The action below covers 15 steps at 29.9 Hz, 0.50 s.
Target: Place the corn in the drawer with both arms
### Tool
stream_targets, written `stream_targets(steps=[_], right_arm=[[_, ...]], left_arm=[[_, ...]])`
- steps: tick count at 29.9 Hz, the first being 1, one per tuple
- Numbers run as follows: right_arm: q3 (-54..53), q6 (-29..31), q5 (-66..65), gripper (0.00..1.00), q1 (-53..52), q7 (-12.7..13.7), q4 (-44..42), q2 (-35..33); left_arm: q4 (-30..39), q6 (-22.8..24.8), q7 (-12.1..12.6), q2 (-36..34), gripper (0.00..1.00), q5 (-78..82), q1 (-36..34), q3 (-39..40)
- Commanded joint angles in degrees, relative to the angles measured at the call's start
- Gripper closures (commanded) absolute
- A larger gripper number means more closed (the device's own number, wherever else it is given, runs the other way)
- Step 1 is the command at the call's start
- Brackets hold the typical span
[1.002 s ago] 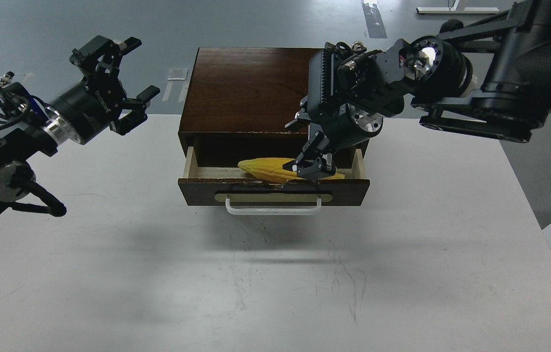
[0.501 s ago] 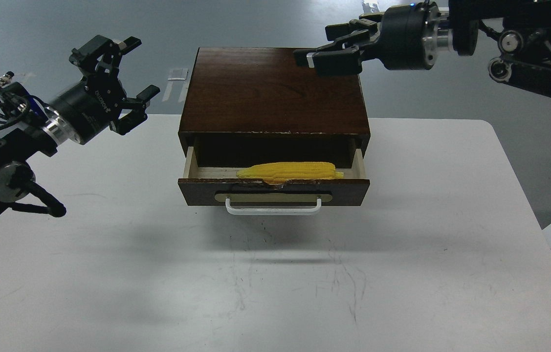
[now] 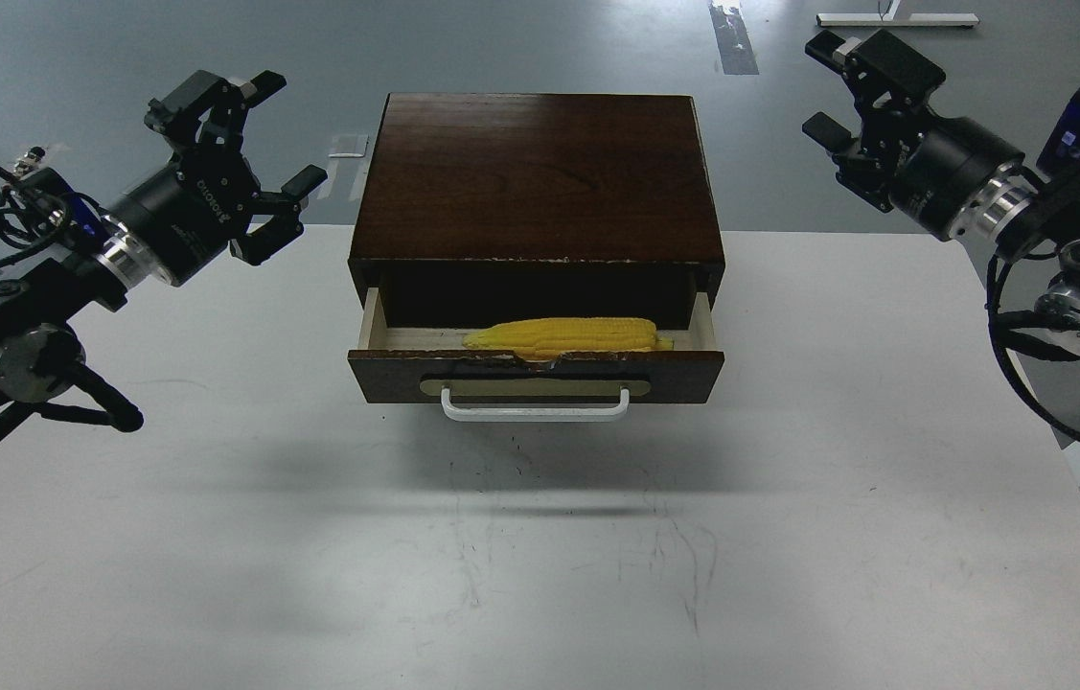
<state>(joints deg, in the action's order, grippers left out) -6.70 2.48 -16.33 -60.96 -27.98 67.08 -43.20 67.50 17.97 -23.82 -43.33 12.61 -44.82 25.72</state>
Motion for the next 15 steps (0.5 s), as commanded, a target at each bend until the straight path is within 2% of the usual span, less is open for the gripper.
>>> stream_targets(steps=[1,7,15], right_arm=[[-3.7,-0.1,5.9,0.0,5.7,0.0,-0.1,1.4],[-7.4,0.0,8.0,0.0,12.0,0.0,-1.9,4.4],[-8.1,0.2,8.0,0.0,13.8,0.0,-2.0,5.2]], left_arm=[[0.0,0.1,-0.1,0.3,0.02,0.0,0.4,0.7],[0.0,0.5,0.1,0.6,0.02,0.0,1.9,2.0],[0.0,0.5,0.1,0.9,0.02,0.0,2.3,2.0]])
